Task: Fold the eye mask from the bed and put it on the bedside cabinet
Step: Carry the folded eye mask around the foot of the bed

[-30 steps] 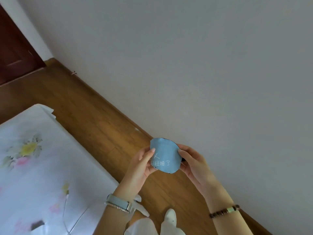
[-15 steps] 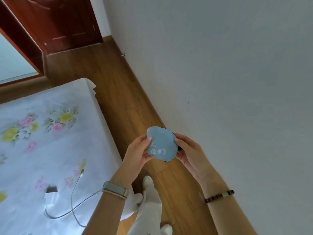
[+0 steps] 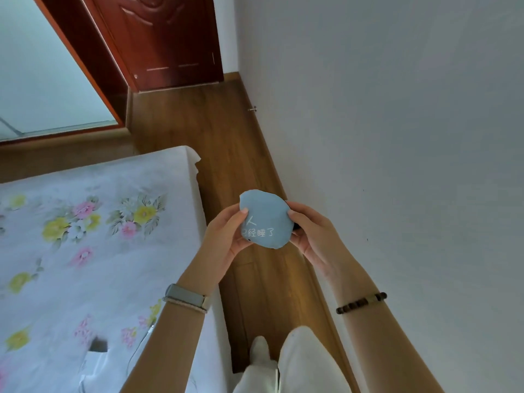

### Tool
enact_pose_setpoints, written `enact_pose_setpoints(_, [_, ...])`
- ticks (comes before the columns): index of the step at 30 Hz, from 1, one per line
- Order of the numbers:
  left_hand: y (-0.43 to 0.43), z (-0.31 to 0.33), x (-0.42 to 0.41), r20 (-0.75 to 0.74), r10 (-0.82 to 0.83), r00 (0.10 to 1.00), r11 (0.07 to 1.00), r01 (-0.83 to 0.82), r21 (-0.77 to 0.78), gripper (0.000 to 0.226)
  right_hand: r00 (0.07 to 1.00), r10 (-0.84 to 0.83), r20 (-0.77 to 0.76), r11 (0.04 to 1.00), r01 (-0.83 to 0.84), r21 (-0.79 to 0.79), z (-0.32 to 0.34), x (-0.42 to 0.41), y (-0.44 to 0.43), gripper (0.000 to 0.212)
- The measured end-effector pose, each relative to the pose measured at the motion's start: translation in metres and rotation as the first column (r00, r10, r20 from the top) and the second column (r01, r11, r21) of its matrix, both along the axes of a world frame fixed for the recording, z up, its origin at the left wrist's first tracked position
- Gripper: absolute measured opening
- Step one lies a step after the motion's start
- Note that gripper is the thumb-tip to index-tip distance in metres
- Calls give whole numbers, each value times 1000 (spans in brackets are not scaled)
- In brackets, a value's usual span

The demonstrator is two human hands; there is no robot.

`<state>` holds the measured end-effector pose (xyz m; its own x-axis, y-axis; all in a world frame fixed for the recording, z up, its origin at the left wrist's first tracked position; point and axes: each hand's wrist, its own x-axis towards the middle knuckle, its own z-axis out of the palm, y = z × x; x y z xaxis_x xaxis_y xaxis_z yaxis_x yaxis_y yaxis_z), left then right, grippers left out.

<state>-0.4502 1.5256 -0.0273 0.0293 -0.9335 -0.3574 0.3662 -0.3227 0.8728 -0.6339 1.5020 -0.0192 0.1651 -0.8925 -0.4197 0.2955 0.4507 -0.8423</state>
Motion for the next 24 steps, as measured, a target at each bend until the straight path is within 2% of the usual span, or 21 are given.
enact_pose_setpoints(15, [-209, 9, 68, 8, 308, 951, 951, -307, -40, 38, 947, 321, -1, 945, -320, -69, 4, 85, -264, 28])
enact_pose_setpoints(24, [-318, 38, 108, 78, 466, 882, 885, -464, -42, 35, 876, 483, -10, 871, -481, -99, 24, 143, -404, 29])
